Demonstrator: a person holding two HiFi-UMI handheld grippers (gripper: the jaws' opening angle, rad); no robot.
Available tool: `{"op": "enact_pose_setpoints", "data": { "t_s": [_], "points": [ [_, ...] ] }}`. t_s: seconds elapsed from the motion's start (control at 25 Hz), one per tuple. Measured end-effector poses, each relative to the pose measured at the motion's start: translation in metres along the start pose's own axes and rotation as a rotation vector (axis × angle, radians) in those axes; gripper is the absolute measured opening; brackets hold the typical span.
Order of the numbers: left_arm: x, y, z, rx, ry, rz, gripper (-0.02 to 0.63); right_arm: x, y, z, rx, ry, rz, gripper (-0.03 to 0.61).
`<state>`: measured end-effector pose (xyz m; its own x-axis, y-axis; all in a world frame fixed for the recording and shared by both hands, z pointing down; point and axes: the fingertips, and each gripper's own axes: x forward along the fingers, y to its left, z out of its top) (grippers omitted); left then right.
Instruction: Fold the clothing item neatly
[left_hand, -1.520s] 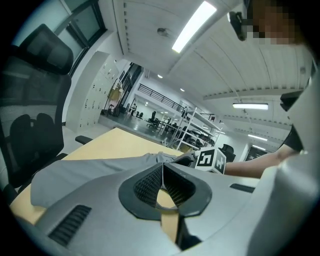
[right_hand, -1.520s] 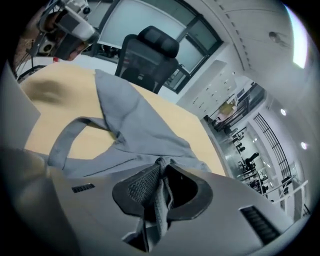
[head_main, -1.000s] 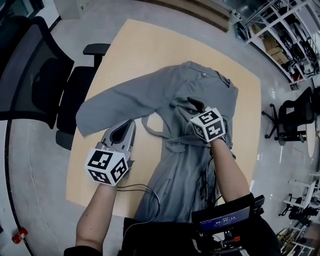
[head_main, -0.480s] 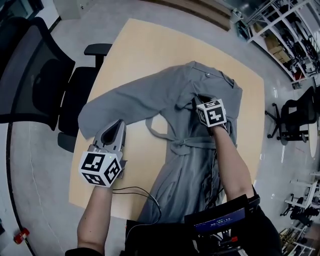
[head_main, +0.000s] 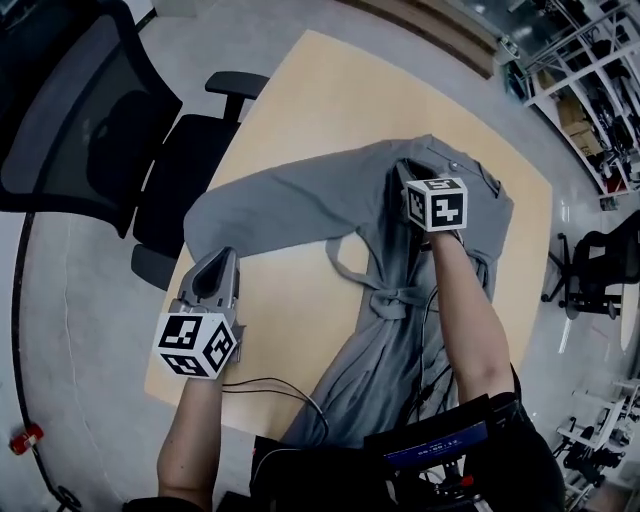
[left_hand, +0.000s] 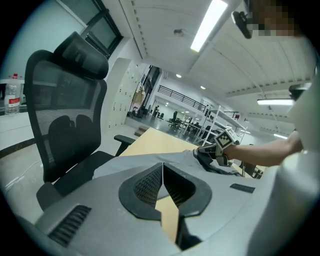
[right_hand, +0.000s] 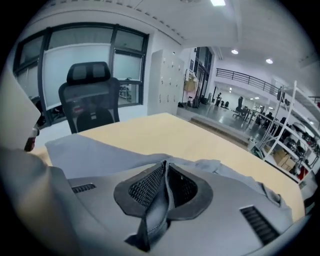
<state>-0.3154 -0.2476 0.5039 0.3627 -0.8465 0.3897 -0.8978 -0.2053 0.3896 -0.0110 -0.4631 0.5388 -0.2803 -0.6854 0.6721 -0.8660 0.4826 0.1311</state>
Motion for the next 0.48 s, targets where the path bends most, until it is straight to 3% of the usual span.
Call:
{"op": "enact_pose_setpoints", "data": {
  "t_s": [0.16, 0.24, 0.48],
  "points": [
    [-0.010, 0.021, -0.008, -0.005, -0.007, 0.045, 0.000, 0.012, 0.018, 0.018, 0.057, -0.058, 0.039, 0.040],
    [-0.013, 0.029, -0.013, -0.022, -0.009, 0.070, -0.001, 0.006, 0.018, 0.023, 0.076, -0.083, 0.047, 0.095],
    [-0.027, 0.048, -0.020, -0.056, -0.010, 0.130, 0.000, -0.031, 0.024, 0.034, 0.016, -0.118, 0.052, 0.120]
  ]
}}
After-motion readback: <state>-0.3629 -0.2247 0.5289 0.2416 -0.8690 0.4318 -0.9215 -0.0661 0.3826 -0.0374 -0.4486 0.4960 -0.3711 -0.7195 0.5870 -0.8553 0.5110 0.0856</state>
